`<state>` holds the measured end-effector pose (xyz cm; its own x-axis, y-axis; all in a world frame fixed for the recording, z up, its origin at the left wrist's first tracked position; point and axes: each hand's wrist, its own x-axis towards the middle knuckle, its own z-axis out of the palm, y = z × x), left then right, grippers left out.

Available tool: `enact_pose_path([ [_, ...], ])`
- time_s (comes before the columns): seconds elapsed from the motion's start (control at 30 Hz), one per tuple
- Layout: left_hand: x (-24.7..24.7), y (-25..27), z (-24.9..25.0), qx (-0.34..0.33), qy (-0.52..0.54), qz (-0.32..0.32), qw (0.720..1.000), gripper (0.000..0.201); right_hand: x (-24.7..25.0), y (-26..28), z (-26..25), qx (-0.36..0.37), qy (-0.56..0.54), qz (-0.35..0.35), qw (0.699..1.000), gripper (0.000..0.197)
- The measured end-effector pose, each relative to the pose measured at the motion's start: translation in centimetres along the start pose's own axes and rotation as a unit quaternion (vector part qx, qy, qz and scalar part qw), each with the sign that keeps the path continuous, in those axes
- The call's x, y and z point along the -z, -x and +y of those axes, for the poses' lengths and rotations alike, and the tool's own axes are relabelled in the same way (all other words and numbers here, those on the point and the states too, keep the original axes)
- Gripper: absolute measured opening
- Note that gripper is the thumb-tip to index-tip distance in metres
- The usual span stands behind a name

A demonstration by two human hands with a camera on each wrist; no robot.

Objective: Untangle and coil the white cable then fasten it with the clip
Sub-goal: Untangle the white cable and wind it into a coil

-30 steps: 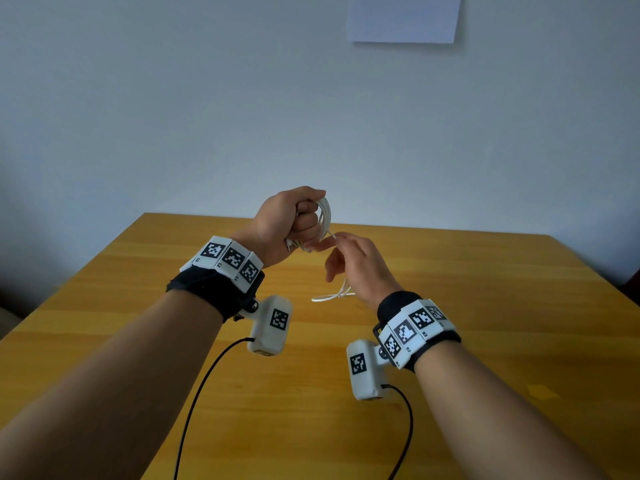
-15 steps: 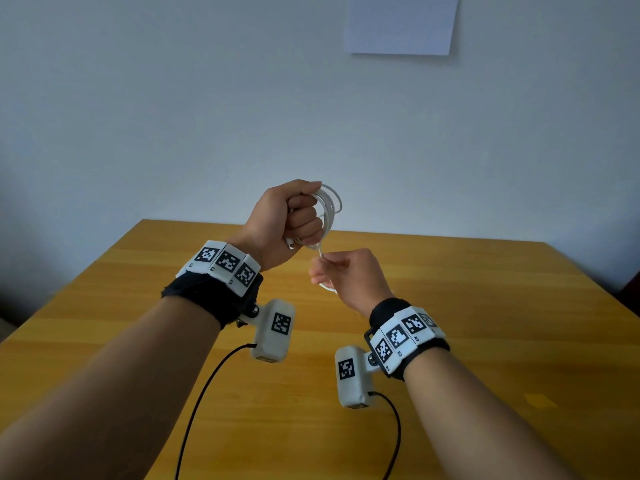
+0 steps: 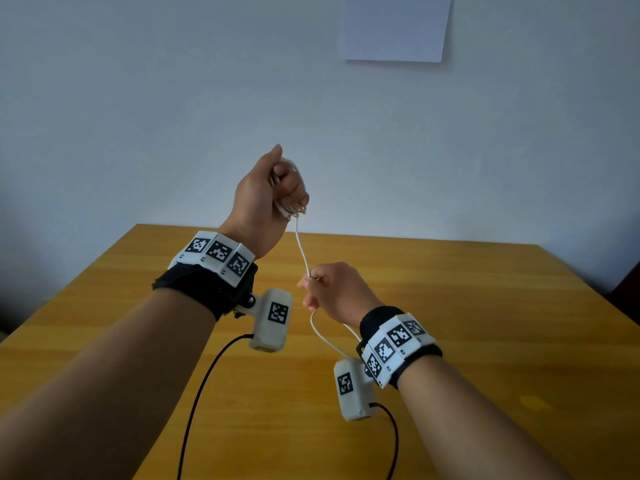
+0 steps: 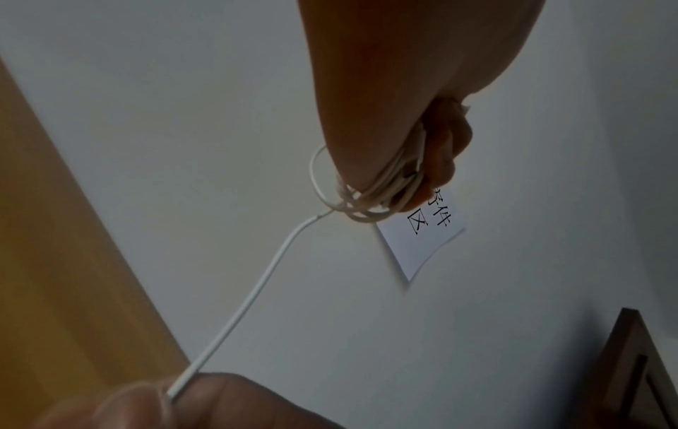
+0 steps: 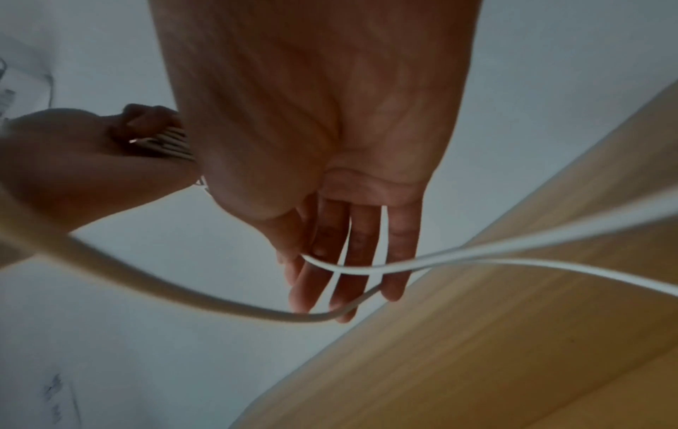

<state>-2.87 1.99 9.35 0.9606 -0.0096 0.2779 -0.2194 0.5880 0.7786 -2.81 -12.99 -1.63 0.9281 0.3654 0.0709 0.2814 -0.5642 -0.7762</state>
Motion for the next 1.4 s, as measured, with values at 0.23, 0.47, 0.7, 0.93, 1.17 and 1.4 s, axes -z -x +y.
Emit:
enact_pose_path([
  [0.23, 1.3, -0.5, -1.3, -0.074, -0.288, 0.040, 0.954, 0.053, -0.3, 0.5, -0.6, 0.038, 0.073, -0.033, 0.996, 0.023],
  [0.47, 3.8, -0.9, -3.9, -0.083, -0.654, -0.054, 0.750, 0.070, 0.5, 1.0, -1.8, 0.072, 0.039, -0.004, 0.997, 0.025],
  [0.7, 4.5, -0.2, -4.7, -0.016, -0.770, -0.099, 0.630, 0.052, 1.3, 0.9, -1.9, 0.075, -0.002, 0.061, 0.995, 0.025],
  [0.93, 4.3, 0.7, -5.0, 0.060, -0.783, -0.083, 0.613, 0.044, 1.7, 1.1, -1.6, 0.038, -0.036, 0.045, 0.998, 0.027],
  [1.17, 5.4, 0.8, -4.4, 0.167, -0.703, -0.092, 0.685, 0.074, 2.0, 0.9, -1.4, 0.021, -0.127, 0.032, 0.991, 0.017],
  [1.4, 4.9, 1.9, -2.8, 0.330, -0.412, -0.107, 0.842, 0.064, 2.8, 0.6, -0.4, 0.021, -0.117, 0.091, 0.989, 0.042],
])
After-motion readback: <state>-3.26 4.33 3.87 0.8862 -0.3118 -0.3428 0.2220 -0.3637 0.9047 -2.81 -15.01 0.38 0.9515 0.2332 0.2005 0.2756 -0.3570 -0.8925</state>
